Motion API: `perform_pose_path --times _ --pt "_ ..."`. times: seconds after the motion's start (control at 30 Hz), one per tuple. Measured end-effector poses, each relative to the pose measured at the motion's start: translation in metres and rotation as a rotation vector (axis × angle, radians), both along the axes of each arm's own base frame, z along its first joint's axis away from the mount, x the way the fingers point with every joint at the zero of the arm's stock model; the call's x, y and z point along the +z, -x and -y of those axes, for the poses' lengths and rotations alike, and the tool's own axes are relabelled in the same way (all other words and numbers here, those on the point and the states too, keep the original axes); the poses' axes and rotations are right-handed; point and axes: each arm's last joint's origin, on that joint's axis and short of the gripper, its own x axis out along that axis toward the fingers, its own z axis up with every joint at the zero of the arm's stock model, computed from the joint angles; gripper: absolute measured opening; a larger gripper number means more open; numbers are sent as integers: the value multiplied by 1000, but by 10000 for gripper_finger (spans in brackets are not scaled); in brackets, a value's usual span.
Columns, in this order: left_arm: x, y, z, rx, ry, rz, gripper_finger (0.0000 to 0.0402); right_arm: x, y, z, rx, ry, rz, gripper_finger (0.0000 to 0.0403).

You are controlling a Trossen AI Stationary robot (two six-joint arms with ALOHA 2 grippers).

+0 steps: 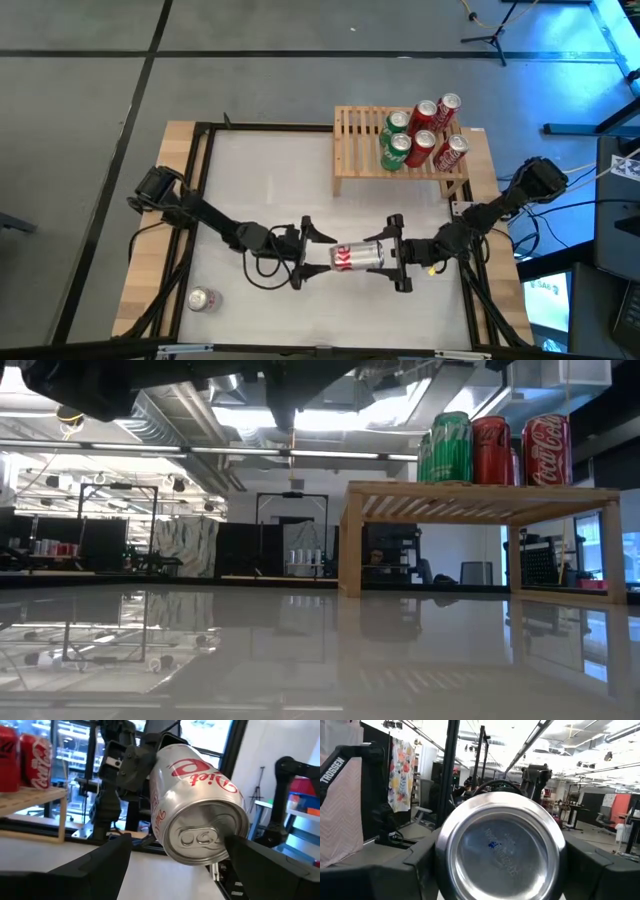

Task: Place canned beverage on shelf
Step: Put the top silver soda can on the shelf

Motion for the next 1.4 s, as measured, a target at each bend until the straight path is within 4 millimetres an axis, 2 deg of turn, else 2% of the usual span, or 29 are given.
perform_pose_path --times 0.3,0.53,0.8,1.0,1.2,1.4 --pt "-1 0 3 -49 -30 -17 327 -1 0 -1 18 8 -5 290" --pt "0 -1 2 -90 -47 -2 328 7 -4 -4 63 56 29 290" --pt "3 -1 1 -89 -36 17 363 18 -8 -7 59 93 66 290" --pt "3 -2 0 -77 -35 12 368 25 -4 -4 49 111 72 290" --pt "-1 -2 0 -91 -47 -11 397 33 0 0 4 101 66 290" --pt "0 -2 -1 -82 -44 -5 393 43 15 0 -42 109 23 290"
